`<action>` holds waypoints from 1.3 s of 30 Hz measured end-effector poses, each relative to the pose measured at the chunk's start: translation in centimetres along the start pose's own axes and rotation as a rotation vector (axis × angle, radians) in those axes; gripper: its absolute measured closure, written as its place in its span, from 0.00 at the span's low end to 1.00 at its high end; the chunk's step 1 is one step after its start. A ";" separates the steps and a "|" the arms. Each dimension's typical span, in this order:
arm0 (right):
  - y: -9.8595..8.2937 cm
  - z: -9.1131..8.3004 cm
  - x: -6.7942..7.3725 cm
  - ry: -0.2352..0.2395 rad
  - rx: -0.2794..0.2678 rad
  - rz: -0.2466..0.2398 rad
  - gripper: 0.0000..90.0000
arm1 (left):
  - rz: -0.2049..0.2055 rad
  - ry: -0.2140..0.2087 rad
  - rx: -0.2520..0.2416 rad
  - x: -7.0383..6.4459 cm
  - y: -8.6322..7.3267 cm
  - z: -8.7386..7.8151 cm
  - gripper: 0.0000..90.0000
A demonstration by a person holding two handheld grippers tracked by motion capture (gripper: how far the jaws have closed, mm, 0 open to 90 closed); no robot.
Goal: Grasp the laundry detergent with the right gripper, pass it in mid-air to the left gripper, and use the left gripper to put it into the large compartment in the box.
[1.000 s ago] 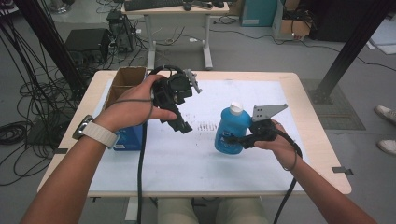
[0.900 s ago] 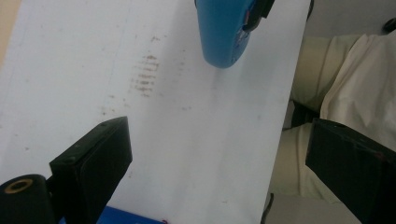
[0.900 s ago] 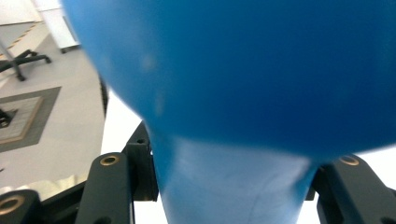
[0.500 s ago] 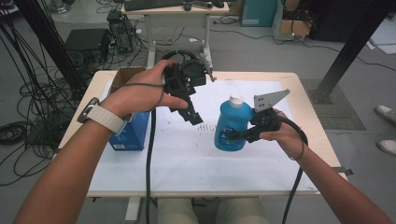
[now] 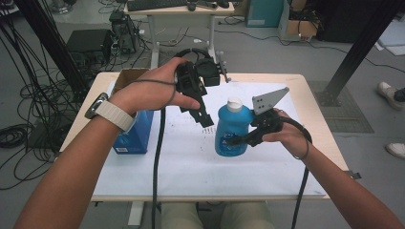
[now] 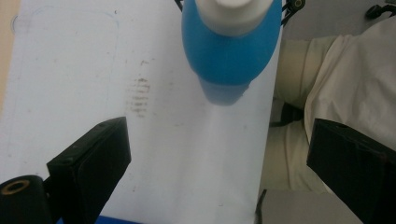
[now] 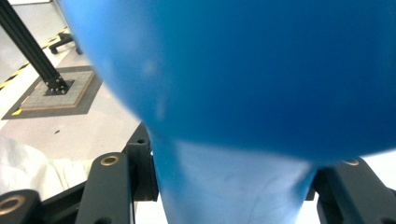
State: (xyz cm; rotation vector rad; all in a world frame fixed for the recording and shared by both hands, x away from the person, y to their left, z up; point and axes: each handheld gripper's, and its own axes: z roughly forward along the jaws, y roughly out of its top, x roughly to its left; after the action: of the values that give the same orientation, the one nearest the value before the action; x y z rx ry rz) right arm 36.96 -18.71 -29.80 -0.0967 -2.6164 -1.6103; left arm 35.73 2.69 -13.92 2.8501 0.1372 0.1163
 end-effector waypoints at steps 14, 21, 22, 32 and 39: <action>1.0 1.5 -0.1 0.043 0.041 -0.035 0.48 | 0.012 -0.019 0.009 -0.2 0.6 0.3 0.06; 1.3 2.3 -0.2 0.061 0.051 -0.034 0.48 | 0.014 -0.025 0.012 -0.2 0.7 0.5 0.06; 1.3 2.4 -0.2 0.063 0.052 -0.041 0.48 | 0.014 -0.025 0.013 -0.2 0.8 0.5 0.06; 1.5 3.1 -0.1 0.070 0.071 -0.051 0.48 | 0.020 -0.026 0.016 -0.2 1.2 0.9 0.06; 1.4 3.4 -0.1 0.070 0.083 -0.045 0.48 | 0.020 -0.026 0.024 -0.1 1.6 1.3 0.06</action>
State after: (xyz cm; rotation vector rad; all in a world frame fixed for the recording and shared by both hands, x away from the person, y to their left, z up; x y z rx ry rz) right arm 37.08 -15.04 -30.08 0.0228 -2.6454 -1.4874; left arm 35.85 0.84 -14.69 2.8758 0.1049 0.0822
